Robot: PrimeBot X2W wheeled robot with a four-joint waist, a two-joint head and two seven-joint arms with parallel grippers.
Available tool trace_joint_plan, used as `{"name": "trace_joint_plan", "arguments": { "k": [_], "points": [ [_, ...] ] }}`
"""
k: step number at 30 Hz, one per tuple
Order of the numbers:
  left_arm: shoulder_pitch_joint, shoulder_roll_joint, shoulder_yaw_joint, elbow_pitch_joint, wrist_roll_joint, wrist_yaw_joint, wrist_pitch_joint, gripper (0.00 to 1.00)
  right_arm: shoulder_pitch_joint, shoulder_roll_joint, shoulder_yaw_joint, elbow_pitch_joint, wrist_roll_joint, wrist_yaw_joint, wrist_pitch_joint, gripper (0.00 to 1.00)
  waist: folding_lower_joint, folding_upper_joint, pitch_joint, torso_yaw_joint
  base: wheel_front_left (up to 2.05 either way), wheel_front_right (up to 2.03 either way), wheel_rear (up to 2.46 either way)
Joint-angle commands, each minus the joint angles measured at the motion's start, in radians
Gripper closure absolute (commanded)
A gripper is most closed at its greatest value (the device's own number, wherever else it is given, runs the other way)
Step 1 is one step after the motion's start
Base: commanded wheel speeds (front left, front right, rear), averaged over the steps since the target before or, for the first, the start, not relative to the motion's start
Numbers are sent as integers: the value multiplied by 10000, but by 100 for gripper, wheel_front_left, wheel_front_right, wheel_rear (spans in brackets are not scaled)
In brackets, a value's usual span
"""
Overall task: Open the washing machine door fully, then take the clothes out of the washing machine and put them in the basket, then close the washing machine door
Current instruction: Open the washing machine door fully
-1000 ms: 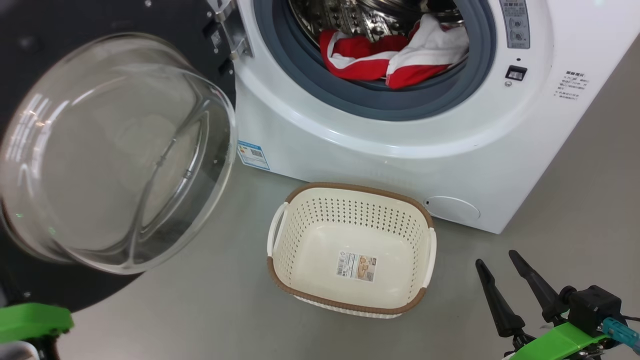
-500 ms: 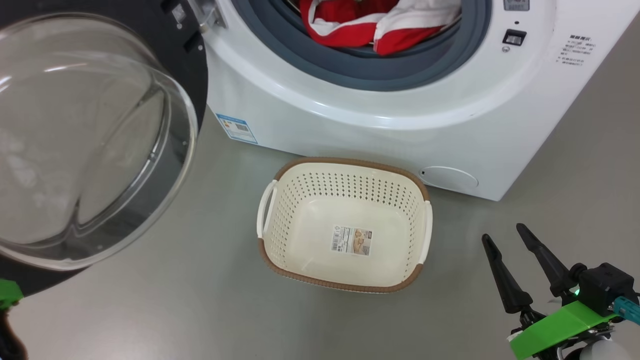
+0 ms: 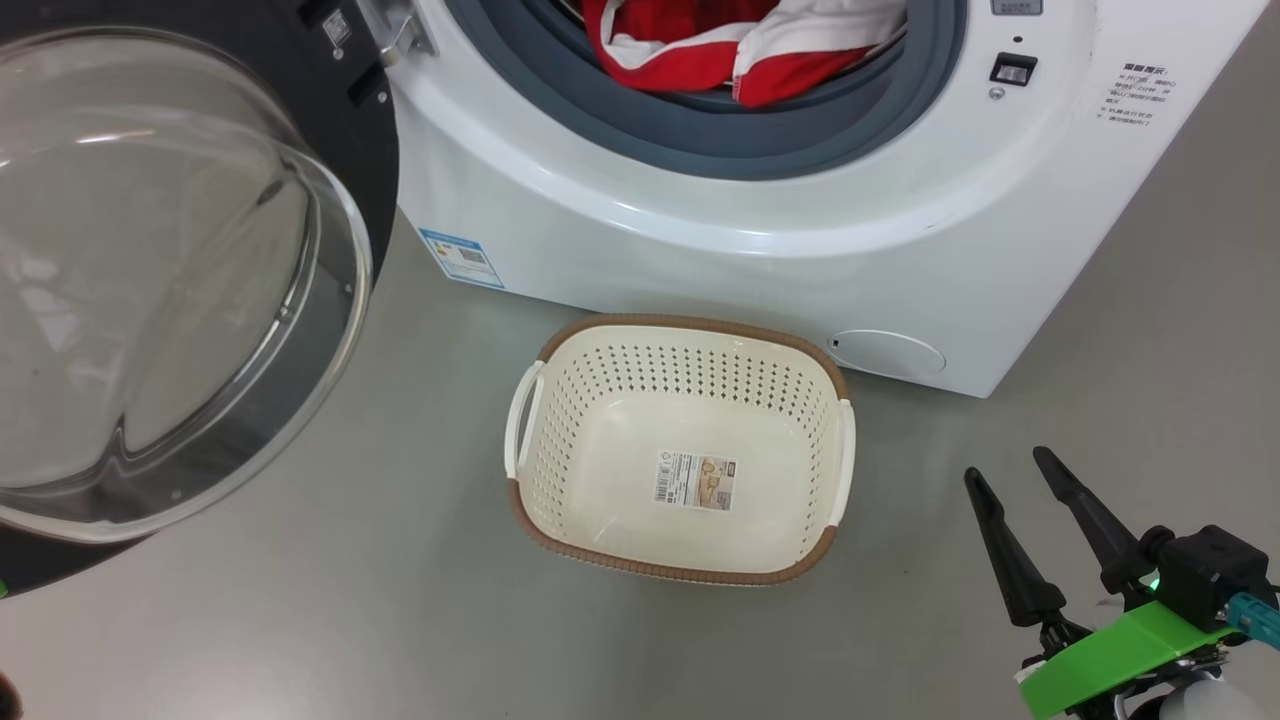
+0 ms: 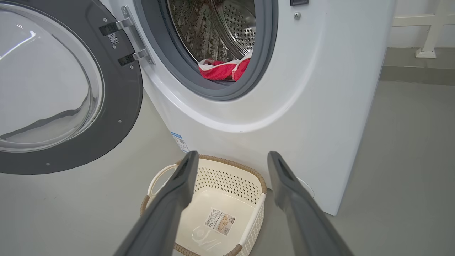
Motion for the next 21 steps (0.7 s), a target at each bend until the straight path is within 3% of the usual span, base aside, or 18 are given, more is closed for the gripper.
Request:
{"name": "trace_joint_plan", "arguments": {
  "k": [1,12,16,21],
  "points": [
    [-118,613,264,-176,176,-92,-48,100,-206,-57,171,-195,-3,65,-134,0,0,0,-55,17,0,0,0],
    [986,205,-29,-714,-22,-318,-48,100,-77,131,169,-90,13,65,-134,0,0,0,-664,-75,0,0,0],
    [1757,29,-942,-1247,-473,-325,-48,100,63,224,135,-54,14,65,-134,0,0,0,-909,-64,0,0,0],
    [2707,-106,-1774,-2008,-861,-327,-48,77,216,319,104,-15,19,65,-134,0,0,0,-1175,-62,0,0,0]
  ]
}}
